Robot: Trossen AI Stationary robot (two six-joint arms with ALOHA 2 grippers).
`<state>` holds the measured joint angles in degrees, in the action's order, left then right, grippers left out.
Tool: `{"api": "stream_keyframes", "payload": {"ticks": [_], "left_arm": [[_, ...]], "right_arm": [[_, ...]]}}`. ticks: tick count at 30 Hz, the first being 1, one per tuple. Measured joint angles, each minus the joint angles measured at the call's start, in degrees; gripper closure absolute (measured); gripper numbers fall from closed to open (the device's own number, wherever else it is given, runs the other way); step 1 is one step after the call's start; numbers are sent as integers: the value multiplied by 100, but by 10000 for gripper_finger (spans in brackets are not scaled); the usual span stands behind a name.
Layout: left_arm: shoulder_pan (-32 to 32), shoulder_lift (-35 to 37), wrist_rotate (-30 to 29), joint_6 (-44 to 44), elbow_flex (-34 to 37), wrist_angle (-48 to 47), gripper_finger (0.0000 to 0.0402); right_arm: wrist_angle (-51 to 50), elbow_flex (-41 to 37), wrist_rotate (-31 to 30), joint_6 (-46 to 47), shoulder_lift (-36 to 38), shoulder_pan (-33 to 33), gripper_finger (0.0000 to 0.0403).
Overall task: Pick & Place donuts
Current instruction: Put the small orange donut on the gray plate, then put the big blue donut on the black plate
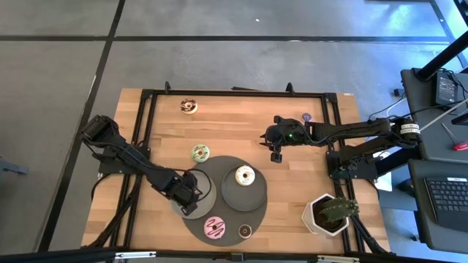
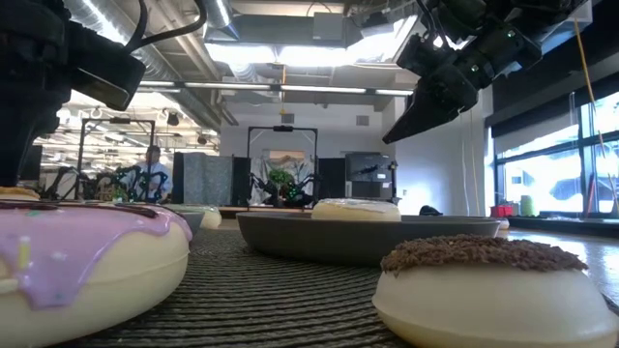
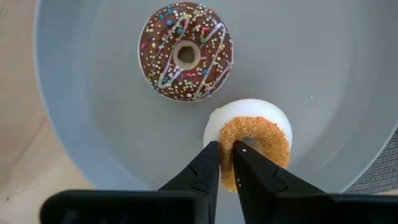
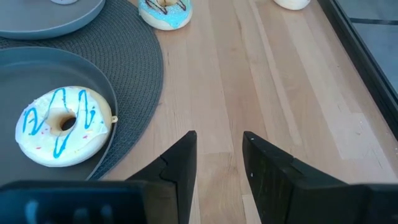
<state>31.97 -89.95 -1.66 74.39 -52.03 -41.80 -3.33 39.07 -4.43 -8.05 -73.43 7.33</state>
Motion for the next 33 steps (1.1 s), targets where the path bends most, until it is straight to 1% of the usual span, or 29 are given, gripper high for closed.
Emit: {"api": "stream_keyframes", "payload": {"ticks": [8, 12, 15, 18, 21, 24, 26, 29, 31, 33], "left_arm": [[0, 17, 19, 36, 0, -83, 315], [-64, 248, -9, 83, 0, -111, 300], [-229, 536, -300, 87, 0, -137, 293], [-499, 811, -765, 7, 0, -180, 290], [-847, 1010, -1181, -523, 0, -165, 291], [-1223, 1054, -1787, -1561, 0, -17, 294], [-1446, 1039, -2132, -2313, 0, 241, 295], [-1806, 960, -2117, -3194, 0, 602, 292], [-2059, 937, -1991, -3300, 0, 779, 289], [-2272, 935, -1923, -3201, 0, 763, 287]], "right_arm": [[0, 0, 0, 2, 0, 0, 271], [0, 0, 0, 2, 0, 0, 271], [2, 0, 0, 2, 0, 0, 271], [2, 0, 0, 2, 0, 0, 271], [4, 0, 0, 2, 0, 0, 271], [4, 0, 0, 2, 0, 0, 271], [3, 0, 0, 2, 0, 0, 271], [2, 0, 0, 4, 0, 0, 271], [2, 0, 0, 4, 0, 0, 271], [3, 0, 0, 3, 0, 0, 271]]}}
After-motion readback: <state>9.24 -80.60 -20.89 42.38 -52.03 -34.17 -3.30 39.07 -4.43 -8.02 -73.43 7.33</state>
